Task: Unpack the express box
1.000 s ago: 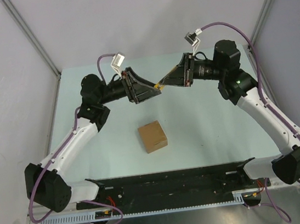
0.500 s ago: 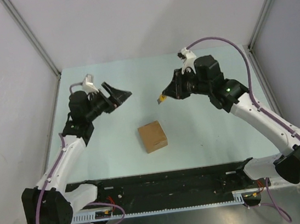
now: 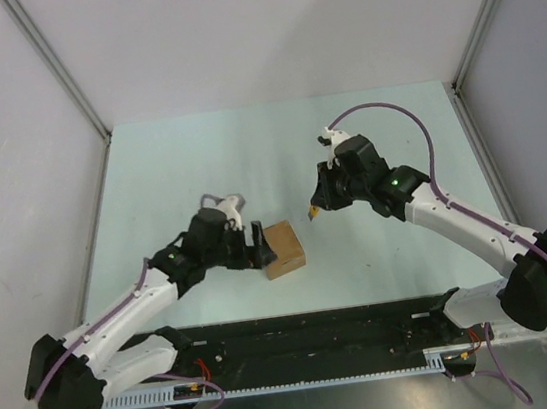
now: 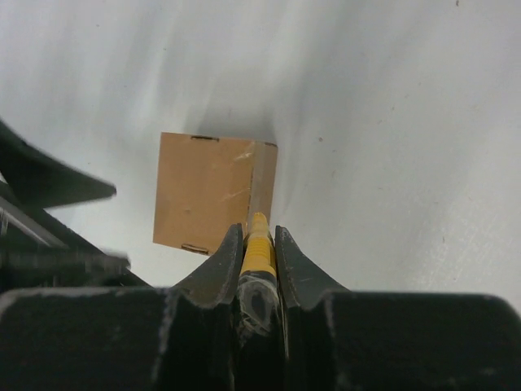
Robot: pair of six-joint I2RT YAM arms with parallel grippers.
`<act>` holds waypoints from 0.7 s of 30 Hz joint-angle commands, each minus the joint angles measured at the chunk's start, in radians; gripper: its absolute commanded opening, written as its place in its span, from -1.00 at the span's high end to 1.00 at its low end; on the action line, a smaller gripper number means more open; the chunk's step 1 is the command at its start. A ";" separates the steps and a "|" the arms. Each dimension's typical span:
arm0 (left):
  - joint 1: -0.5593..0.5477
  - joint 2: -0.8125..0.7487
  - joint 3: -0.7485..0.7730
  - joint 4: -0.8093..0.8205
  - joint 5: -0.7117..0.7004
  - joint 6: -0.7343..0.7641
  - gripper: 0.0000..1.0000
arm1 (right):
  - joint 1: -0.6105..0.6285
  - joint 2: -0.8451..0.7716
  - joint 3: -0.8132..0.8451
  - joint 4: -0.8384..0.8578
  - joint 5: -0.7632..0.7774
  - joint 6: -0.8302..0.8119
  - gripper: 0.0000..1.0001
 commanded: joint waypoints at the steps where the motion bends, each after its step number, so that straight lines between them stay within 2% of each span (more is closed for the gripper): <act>1: -0.137 -0.014 0.036 -0.083 -0.141 0.092 -0.81 | 0.002 0.015 0.002 0.026 0.042 0.003 1.00; 9: -0.244 0.003 -0.008 -0.088 -0.182 0.059 -0.83 | 0.002 0.032 -0.005 0.022 0.050 -0.003 1.00; 13: -0.305 0.104 -0.004 -0.065 -0.187 0.079 -0.79 | 0.002 0.039 -0.014 0.035 0.052 0.004 1.00; 21: -0.339 0.305 0.067 -0.009 -0.333 0.104 -0.54 | 0.001 0.030 -0.047 0.078 0.052 0.037 1.00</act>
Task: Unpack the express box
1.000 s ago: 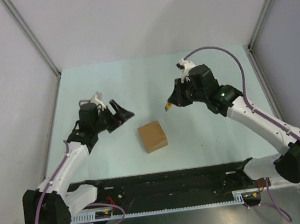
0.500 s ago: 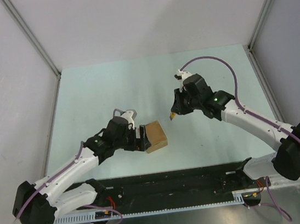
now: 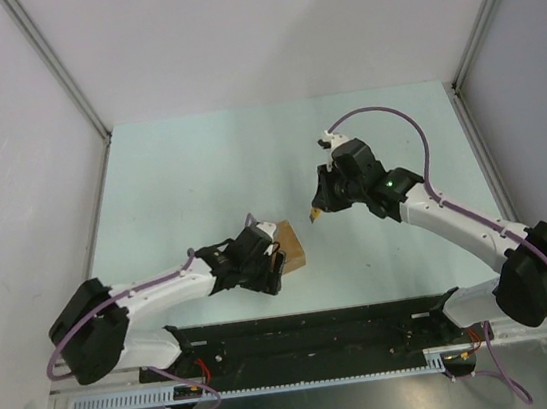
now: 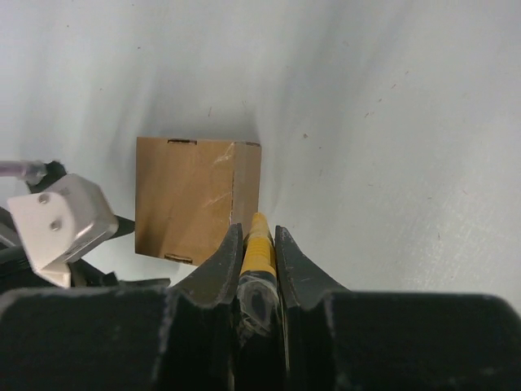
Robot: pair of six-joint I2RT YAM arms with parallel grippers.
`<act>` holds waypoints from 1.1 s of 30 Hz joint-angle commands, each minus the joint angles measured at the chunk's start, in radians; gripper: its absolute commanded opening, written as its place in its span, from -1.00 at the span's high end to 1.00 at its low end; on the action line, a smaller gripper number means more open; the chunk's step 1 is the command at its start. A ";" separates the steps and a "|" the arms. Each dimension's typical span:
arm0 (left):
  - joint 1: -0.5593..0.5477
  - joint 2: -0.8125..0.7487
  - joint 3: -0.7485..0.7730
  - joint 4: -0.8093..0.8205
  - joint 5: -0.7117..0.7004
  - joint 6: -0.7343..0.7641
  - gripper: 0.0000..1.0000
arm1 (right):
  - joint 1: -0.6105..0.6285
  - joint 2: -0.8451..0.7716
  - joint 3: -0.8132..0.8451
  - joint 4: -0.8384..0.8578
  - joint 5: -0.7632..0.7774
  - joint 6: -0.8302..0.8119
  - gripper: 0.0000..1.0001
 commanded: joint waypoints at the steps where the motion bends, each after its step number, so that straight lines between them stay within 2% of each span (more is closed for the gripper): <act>1: -0.001 0.080 0.076 0.049 -0.149 0.028 -0.52 | 0.001 -0.008 -0.021 0.055 0.024 0.022 1.00; 7: 0.040 0.075 0.108 0.085 -0.237 -0.029 -0.47 | -0.001 -0.025 -0.064 0.098 0.038 0.040 1.00; 12: 0.126 0.092 0.105 0.160 -0.173 -0.089 -0.43 | -0.002 -0.011 -0.089 0.148 0.040 0.046 1.00; 17: 0.133 0.108 0.113 0.154 -0.139 -0.064 -0.42 | -0.002 0.006 -0.089 0.202 0.081 0.062 1.00; 24: 0.172 -0.070 0.064 0.069 -0.157 -0.047 -0.64 | 0.010 0.027 -0.089 0.222 0.198 0.117 1.00; 28: 0.236 -0.167 0.056 0.068 -0.154 -0.104 -0.73 | 0.011 0.038 -0.089 0.199 0.248 0.170 1.00; 33: 0.310 -0.055 0.108 0.074 -0.081 -0.188 -0.76 | 0.034 0.047 -0.089 0.195 0.281 0.183 1.00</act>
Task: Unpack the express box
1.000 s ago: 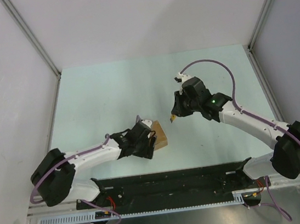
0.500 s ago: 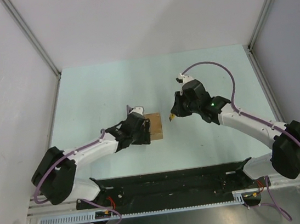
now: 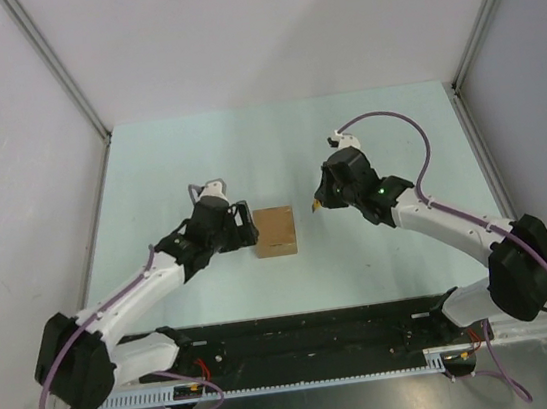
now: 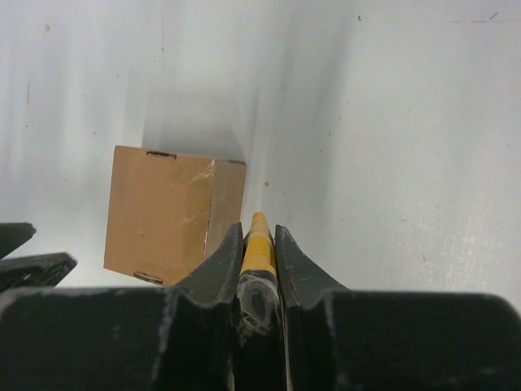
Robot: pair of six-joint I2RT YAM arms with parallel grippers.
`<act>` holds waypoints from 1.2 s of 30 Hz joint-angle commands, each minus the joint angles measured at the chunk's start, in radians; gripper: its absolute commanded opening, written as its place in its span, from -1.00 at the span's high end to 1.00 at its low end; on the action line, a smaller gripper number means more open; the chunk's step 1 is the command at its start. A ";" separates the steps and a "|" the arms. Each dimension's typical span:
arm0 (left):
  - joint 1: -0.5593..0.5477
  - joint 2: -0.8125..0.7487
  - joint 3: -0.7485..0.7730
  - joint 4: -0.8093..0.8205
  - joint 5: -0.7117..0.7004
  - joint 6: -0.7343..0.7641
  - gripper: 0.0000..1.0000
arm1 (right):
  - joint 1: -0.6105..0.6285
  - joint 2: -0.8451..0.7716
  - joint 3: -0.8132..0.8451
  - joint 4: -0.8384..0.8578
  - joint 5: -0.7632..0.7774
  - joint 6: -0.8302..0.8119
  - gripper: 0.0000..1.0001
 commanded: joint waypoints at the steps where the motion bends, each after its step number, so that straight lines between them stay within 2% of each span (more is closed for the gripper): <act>1: 0.044 0.117 0.068 0.003 0.091 -0.093 -0.78 | 0.031 0.013 -0.001 0.032 0.074 0.034 1.00; 4: 0.057 0.215 0.102 0.020 0.151 -0.127 -0.81 | 0.048 0.027 0.001 0.056 0.090 0.043 1.00; 5: 0.066 0.252 0.106 0.049 0.215 -0.146 -0.81 | 0.049 0.029 0.004 0.059 0.093 0.057 1.00; 16: 0.130 0.331 0.040 0.284 0.491 -0.360 -0.77 | 0.072 0.053 0.016 0.069 0.123 0.069 1.00; 27: 0.138 0.334 0.001 0.324 0.525 -0.450 -0.67 | 0.089 0.073 0.030 0.142 0.164 0.003 1.00; 30: 0.144 0.315 0.001 0.321 0.465 -0.408 -0.66 | 0.092 0.079 0.033 0.159 0.172 -0.015 1.00; 36: 0.152 0.259 0.060 0.299 0.289 -0.230 -0.66 | 0.131 0.079 0.032 0.220 0.193 -0.122 1.00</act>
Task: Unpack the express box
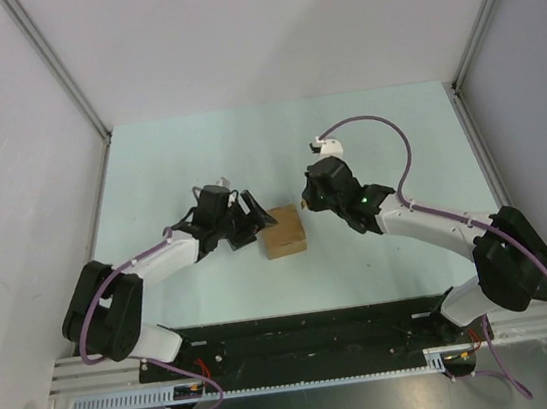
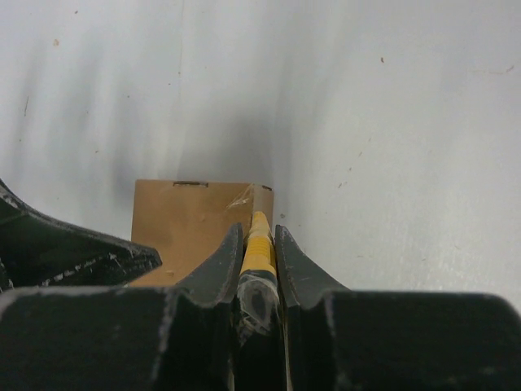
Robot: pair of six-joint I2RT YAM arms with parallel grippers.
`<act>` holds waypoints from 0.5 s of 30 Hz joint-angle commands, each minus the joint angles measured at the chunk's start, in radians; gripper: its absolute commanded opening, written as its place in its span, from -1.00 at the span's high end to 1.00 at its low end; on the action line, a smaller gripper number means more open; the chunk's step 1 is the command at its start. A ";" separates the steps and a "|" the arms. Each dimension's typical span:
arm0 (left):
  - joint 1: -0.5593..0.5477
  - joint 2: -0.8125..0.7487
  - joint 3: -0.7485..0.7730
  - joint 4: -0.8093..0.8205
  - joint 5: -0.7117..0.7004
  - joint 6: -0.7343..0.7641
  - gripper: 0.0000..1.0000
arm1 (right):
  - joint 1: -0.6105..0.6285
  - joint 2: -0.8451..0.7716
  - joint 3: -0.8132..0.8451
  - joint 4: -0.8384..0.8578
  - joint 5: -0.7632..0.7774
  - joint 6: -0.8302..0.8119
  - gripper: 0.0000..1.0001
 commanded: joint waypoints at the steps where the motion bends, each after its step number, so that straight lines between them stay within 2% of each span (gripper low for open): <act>1: 0.007 -0.059 0.078 0.016 -0.154 0.165 -0.67 | 0.054 0.005 0.032 0.112 0.062 -0.104 1.00; 3: 0.007 -0.050 0.102 0.015 -0.194 0.187 -0.70 | 0.065 0.011 0.032 0.125 0.081 -0.113 1.00; 8: -0.002 0.070 0.239 -0.010 -0.179 0.286 -0.70 | 0.086 0.042 0.030 0.162 0.145 -0.113 1.00; 12: -0.010 0.165 0.440 -0.177 -0.193 0.444 -0.69 | 0.088 0.051 0.030 0.166 0.199 -0.108 1.00; 15: -0.039 0.197 0.478 -0.207 -0.185 0.512 -0.65 | 0.089 0.062 0.030 0.180 0.213 -0.114 1.00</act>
